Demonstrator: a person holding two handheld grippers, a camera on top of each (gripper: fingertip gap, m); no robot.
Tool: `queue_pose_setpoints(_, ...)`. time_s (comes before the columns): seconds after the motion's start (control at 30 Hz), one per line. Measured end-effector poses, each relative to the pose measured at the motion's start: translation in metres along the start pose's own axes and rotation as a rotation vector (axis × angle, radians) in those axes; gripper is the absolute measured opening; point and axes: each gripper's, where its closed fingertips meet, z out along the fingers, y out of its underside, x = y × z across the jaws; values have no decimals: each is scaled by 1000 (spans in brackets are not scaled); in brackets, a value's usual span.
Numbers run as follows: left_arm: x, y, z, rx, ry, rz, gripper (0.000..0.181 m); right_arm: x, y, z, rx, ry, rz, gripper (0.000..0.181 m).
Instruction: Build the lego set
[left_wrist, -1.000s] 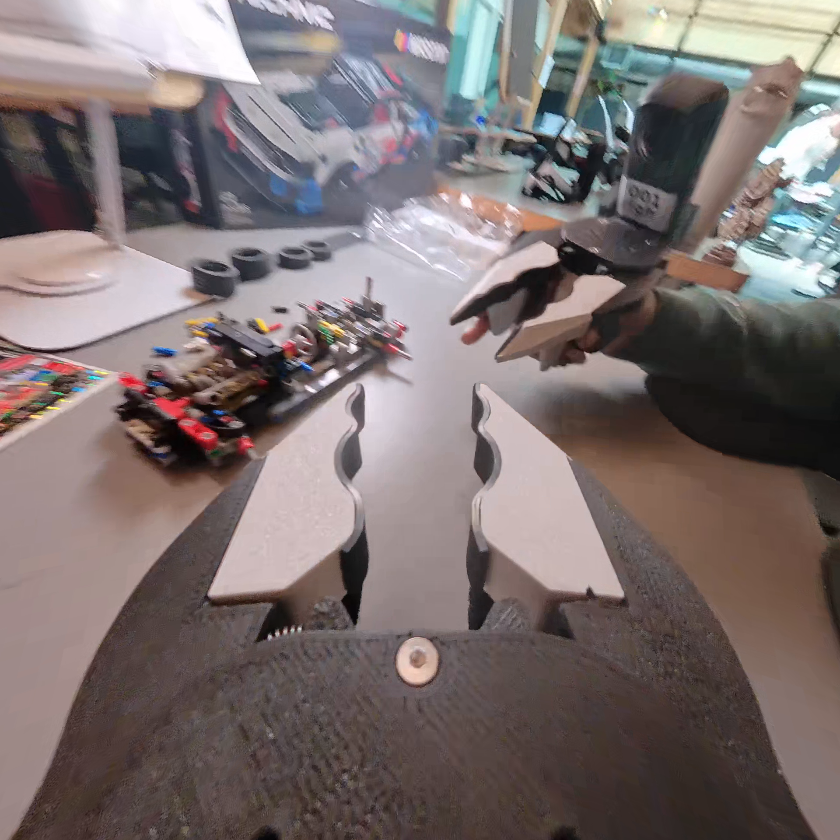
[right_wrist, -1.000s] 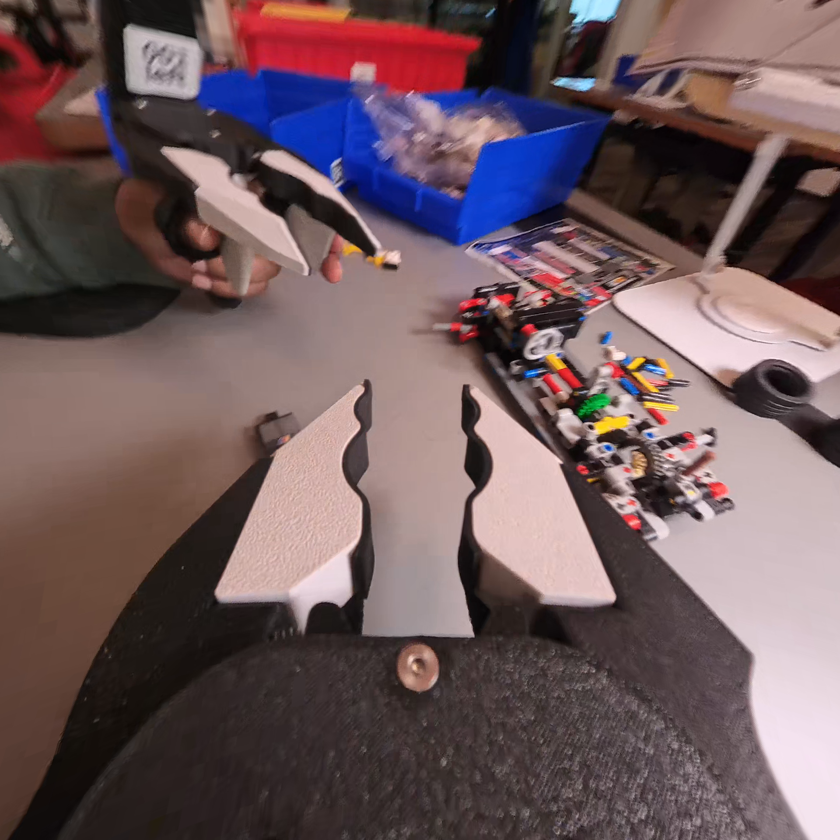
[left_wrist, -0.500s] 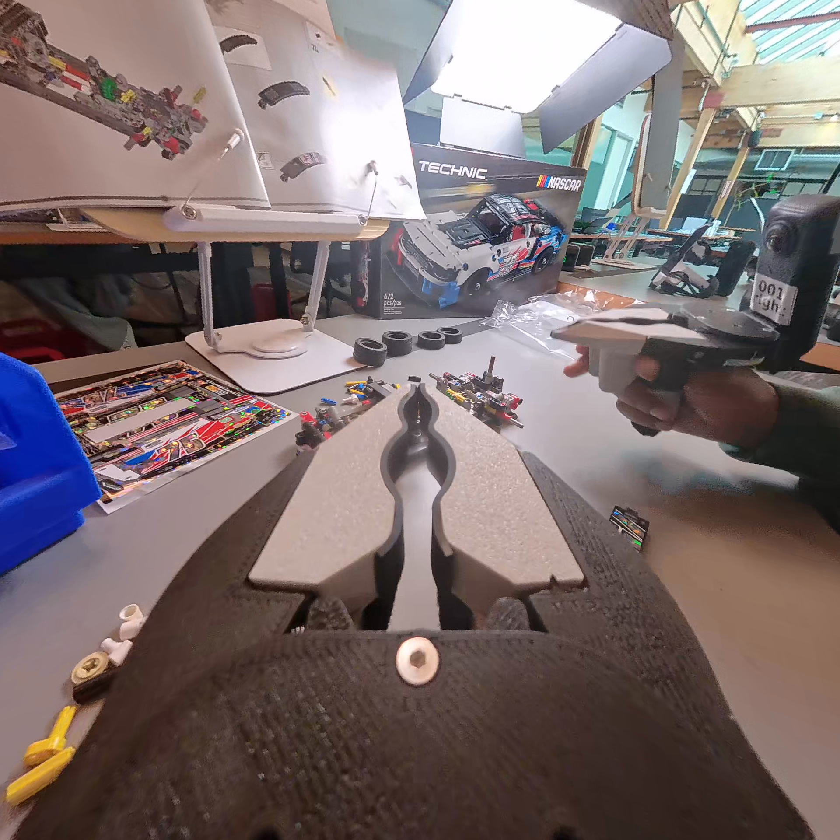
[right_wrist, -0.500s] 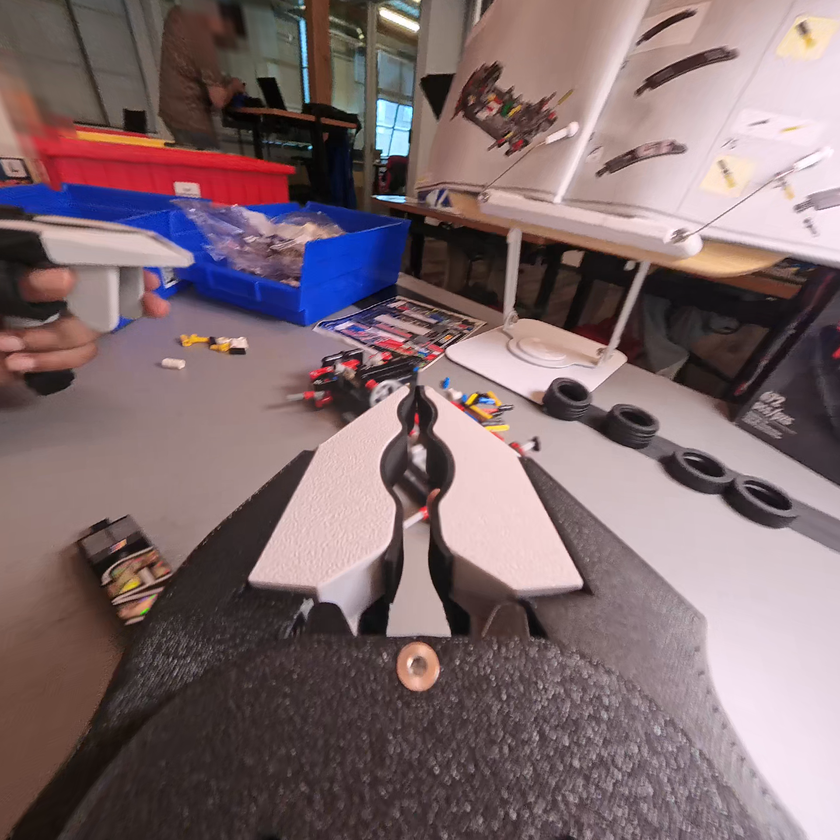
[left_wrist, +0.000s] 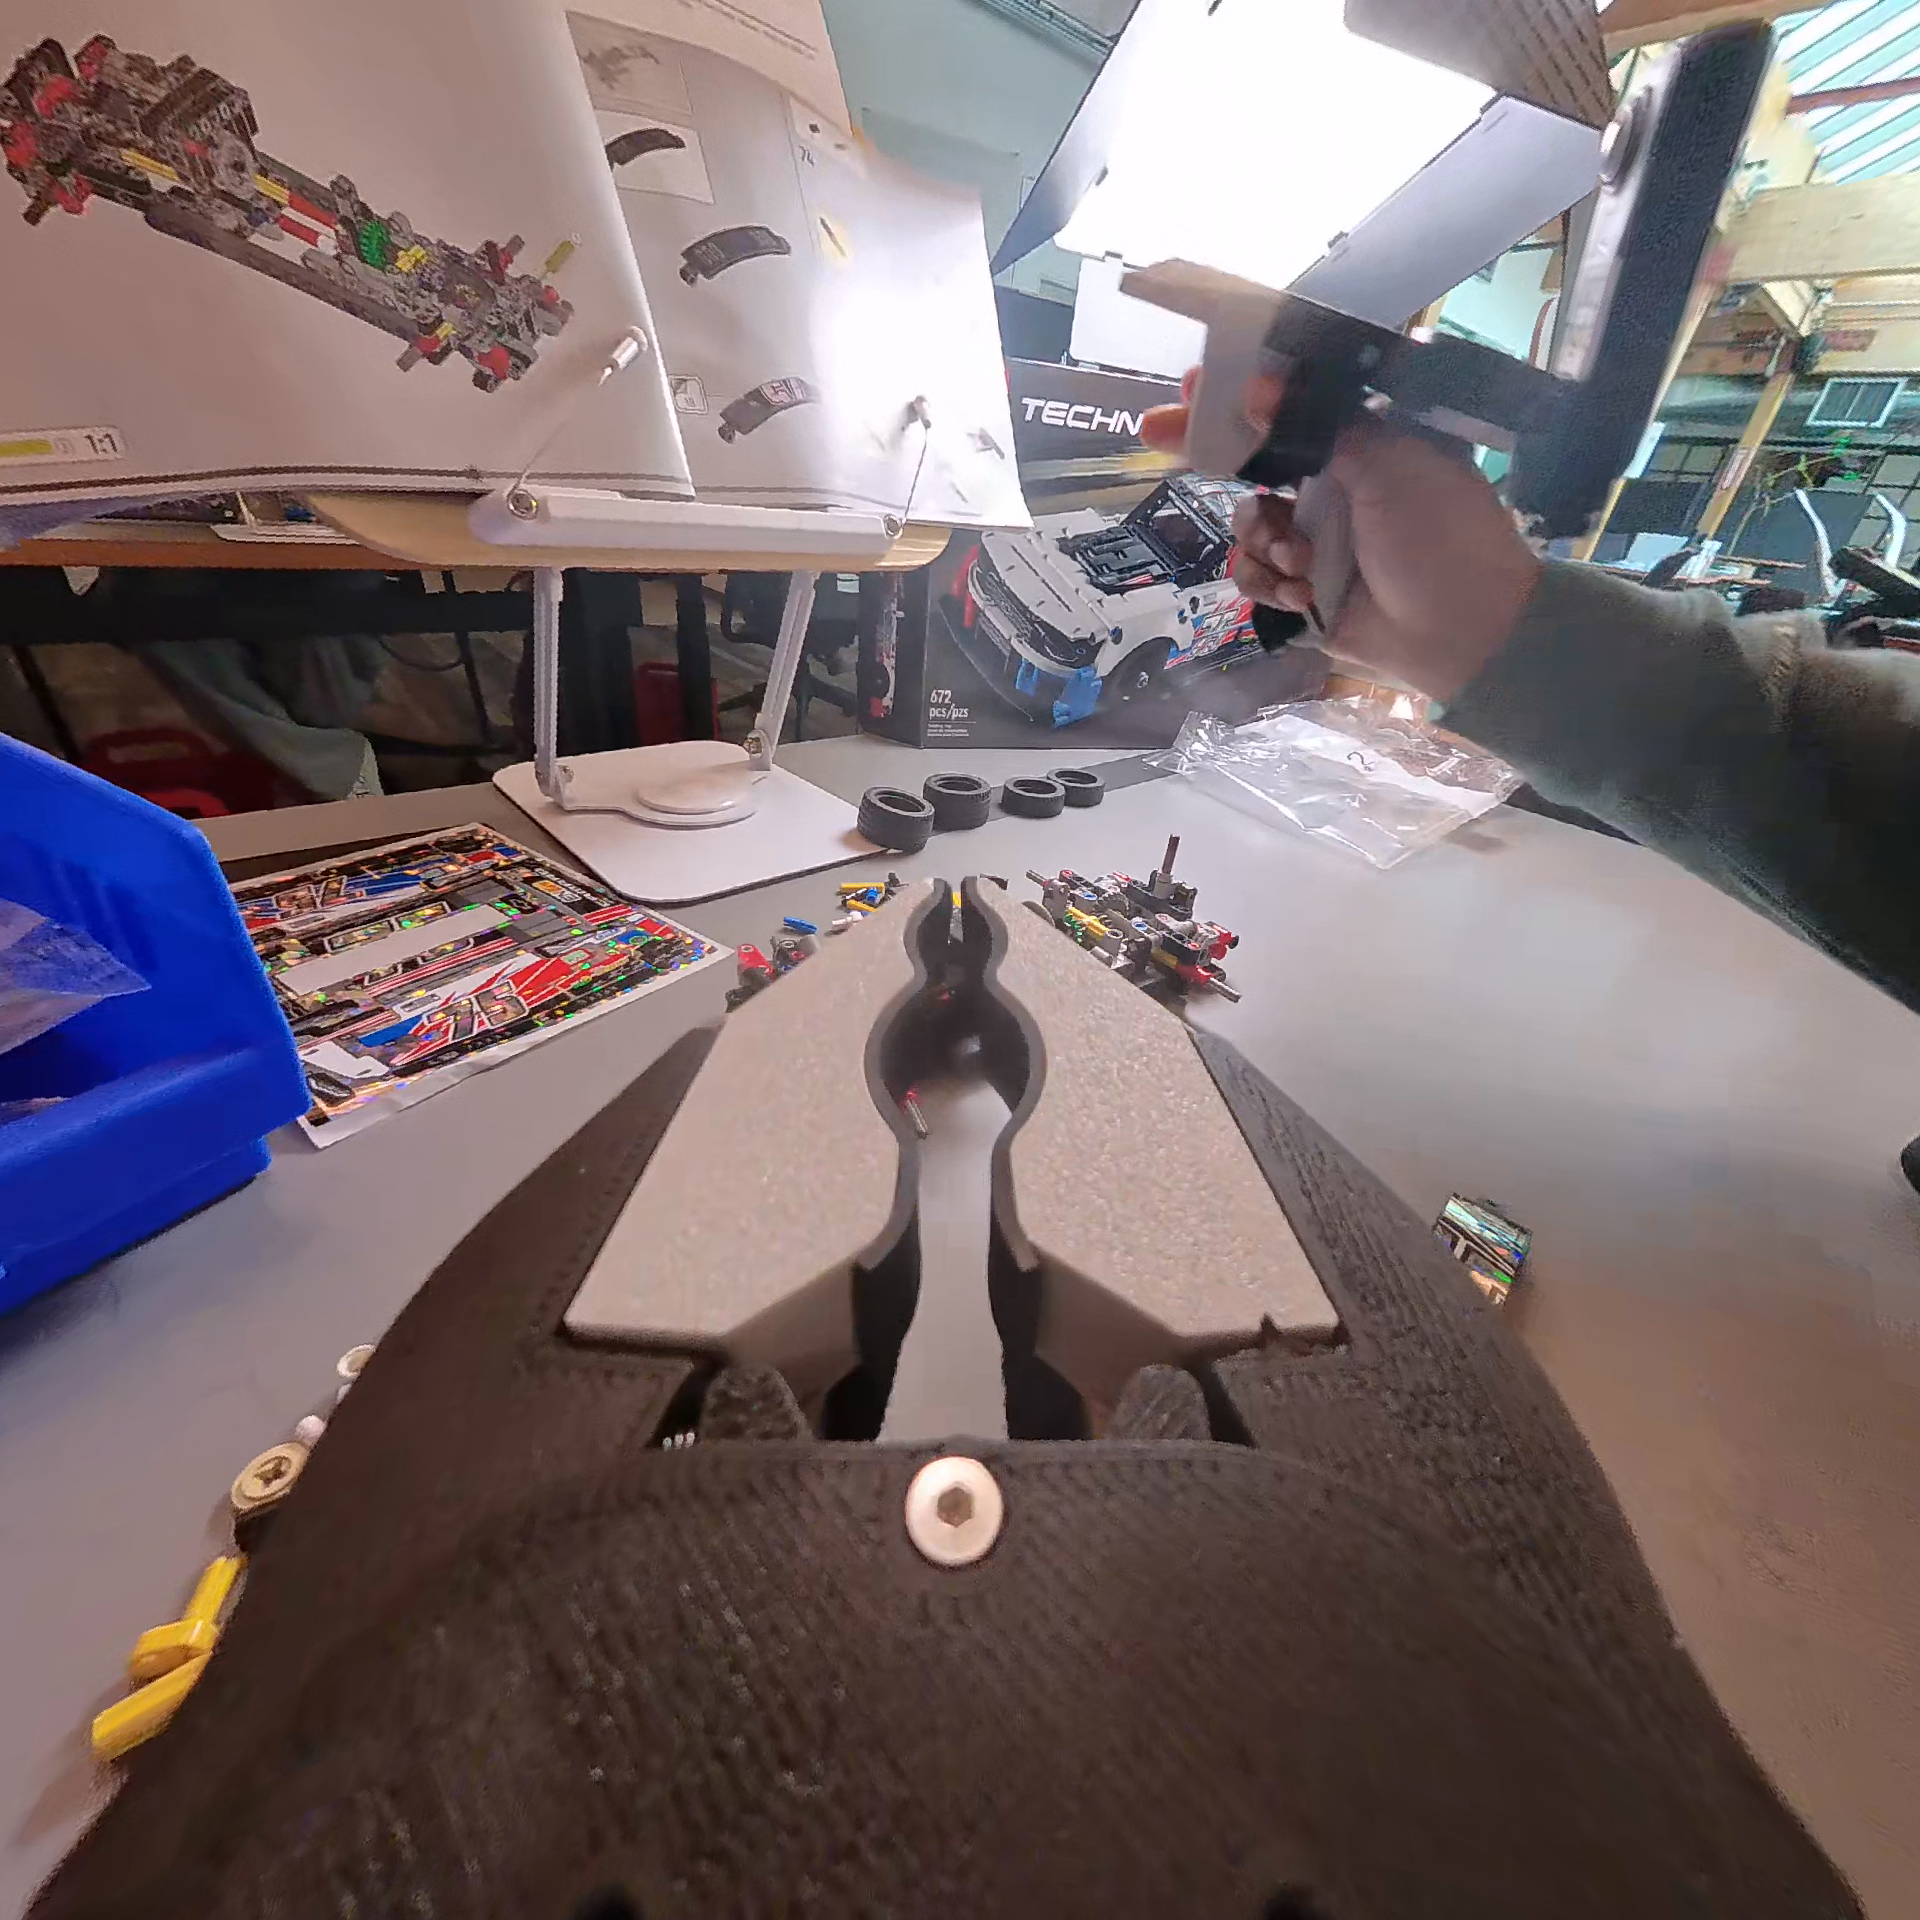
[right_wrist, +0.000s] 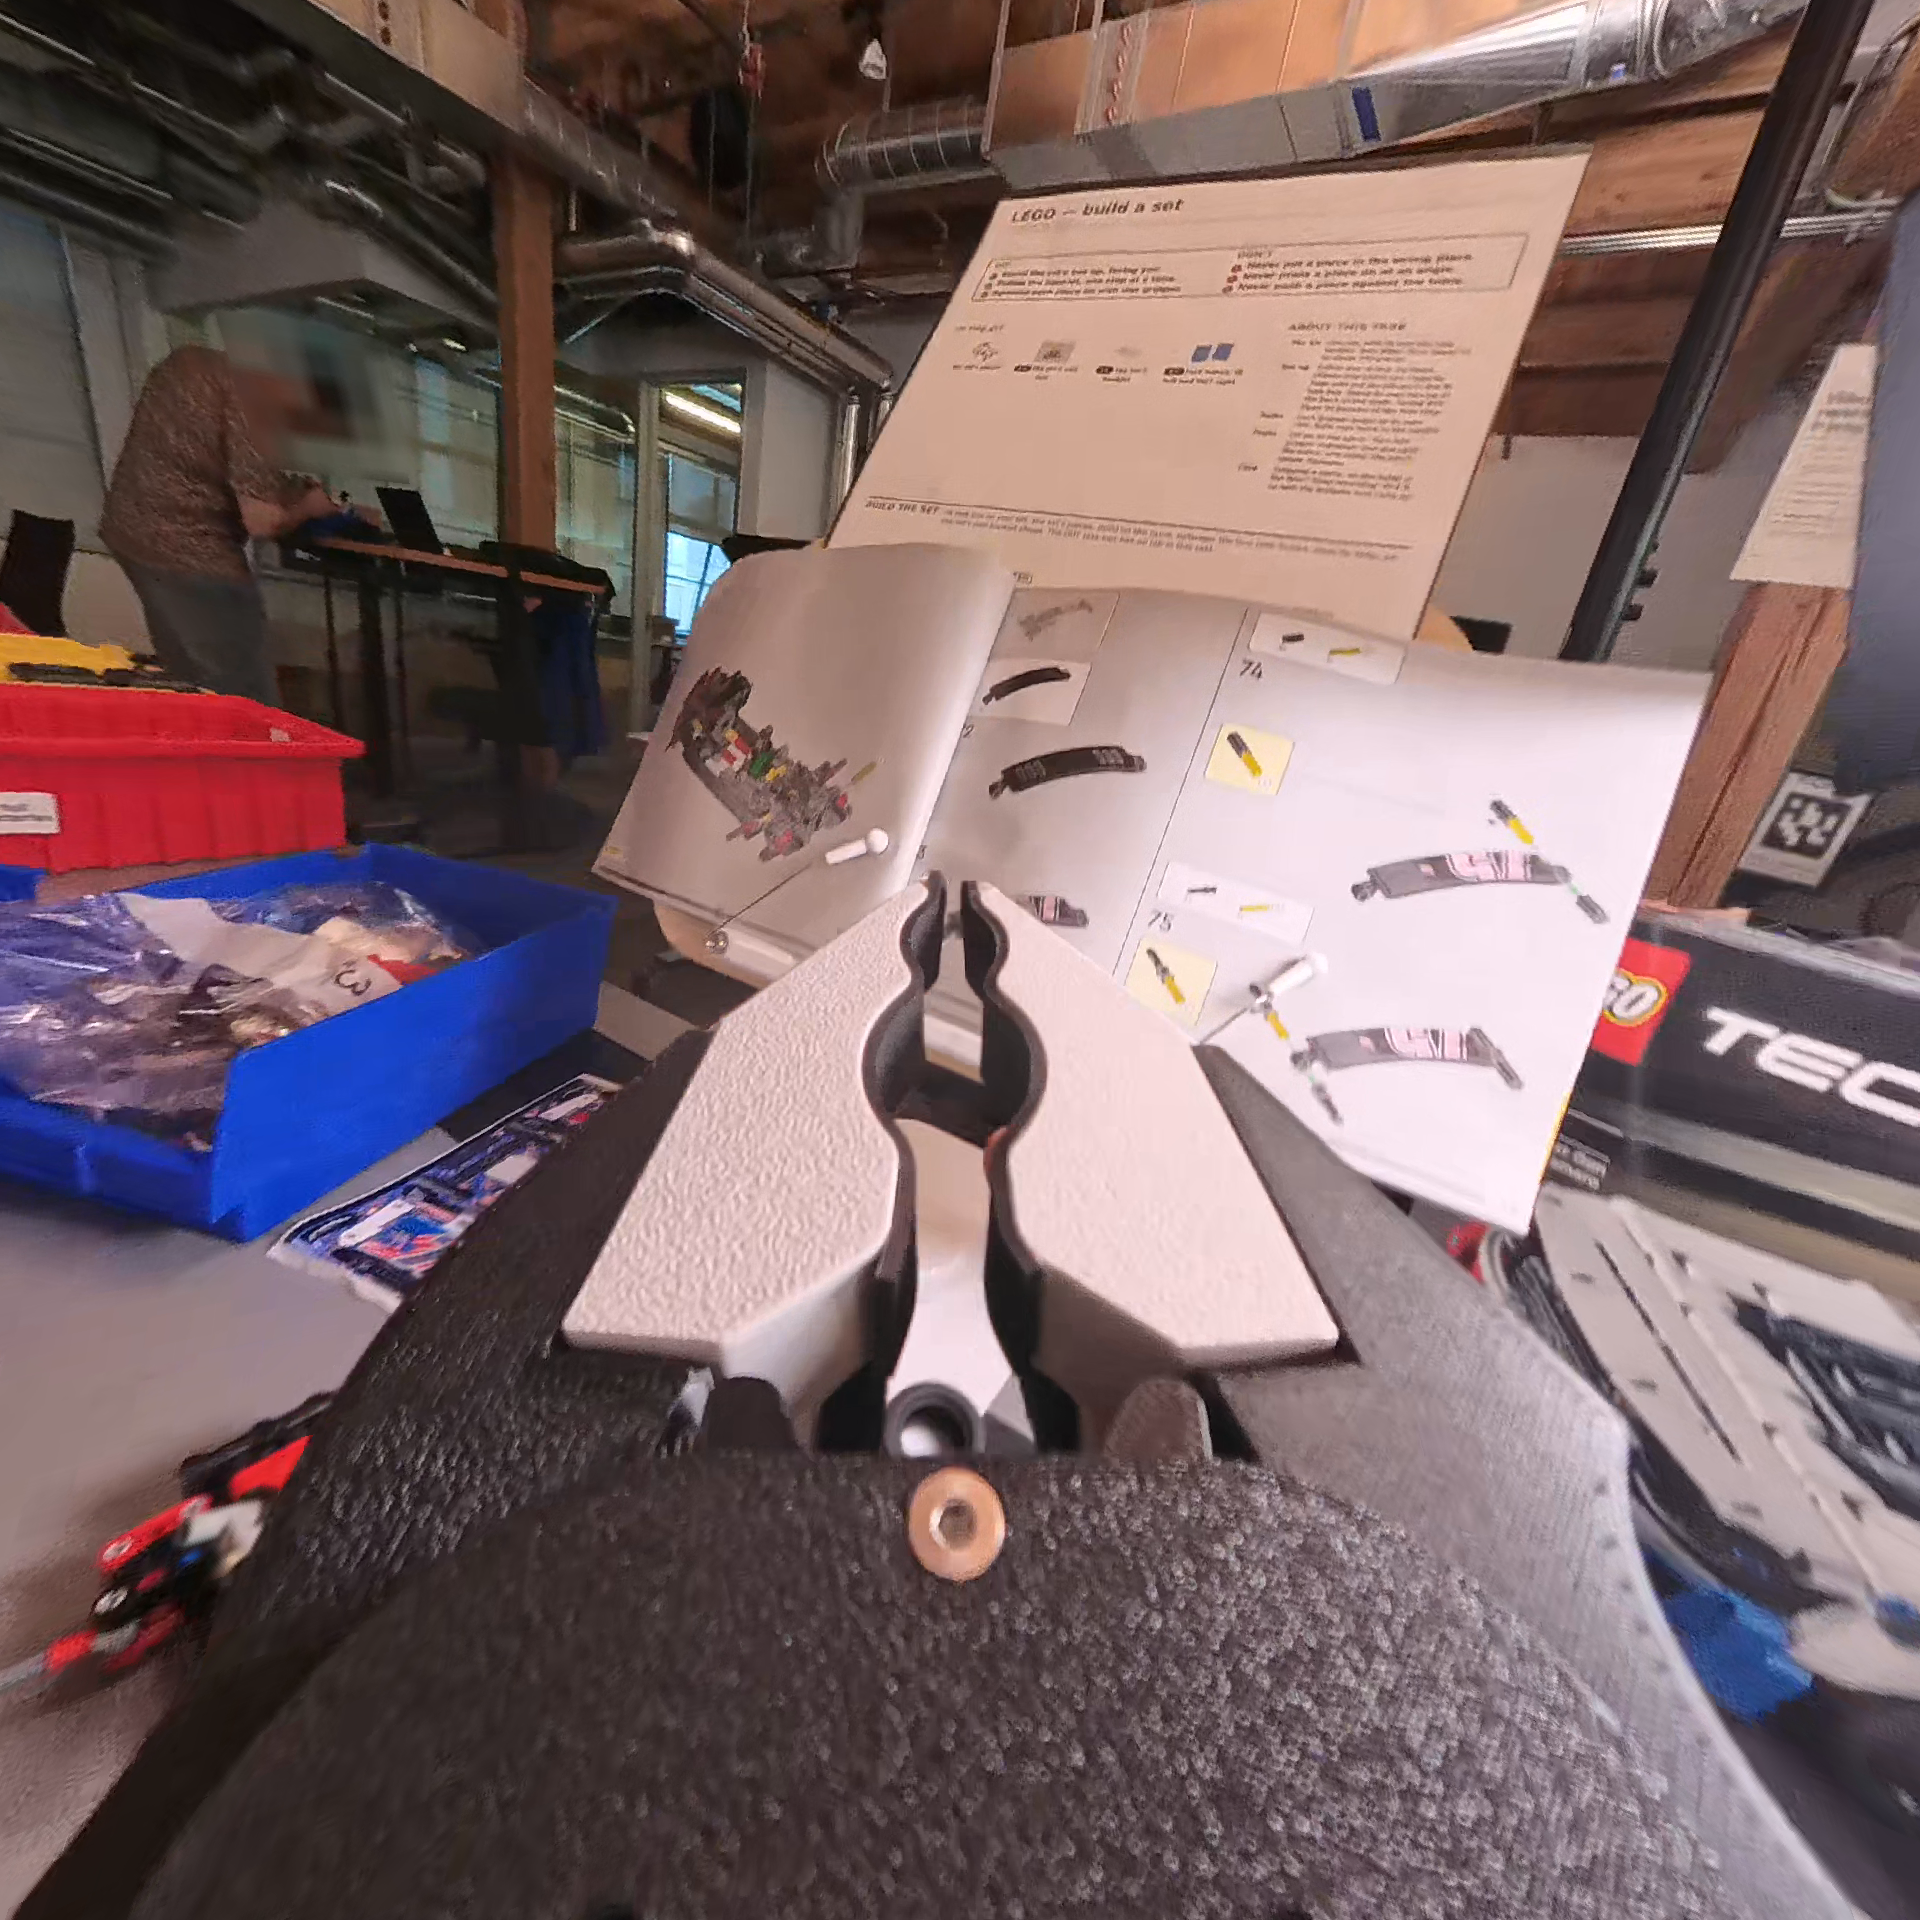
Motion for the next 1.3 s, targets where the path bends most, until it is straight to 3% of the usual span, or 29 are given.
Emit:
queue_pose_setpoints(0.23, 2, 0, 1, -1, 6, 2, 1, 33, 0, 66, -41, 43, -36, 0)
queue_pose_setpoints(0.47, -2, 3, 1, -8, 3, -19, 3, 75, 8, 109, -107, 105, -88, 0)
queue_pose_setpoints(0.77, -9, 12, 4, -35, -23, -9, 2, 98, 14, 132, -142, 120, -130, 0)
queue_pose_setpoints(1.3, -16, 11, 4, -23, -71, 54, 14, 114, -5, 160, -132, 117, -166, 1)
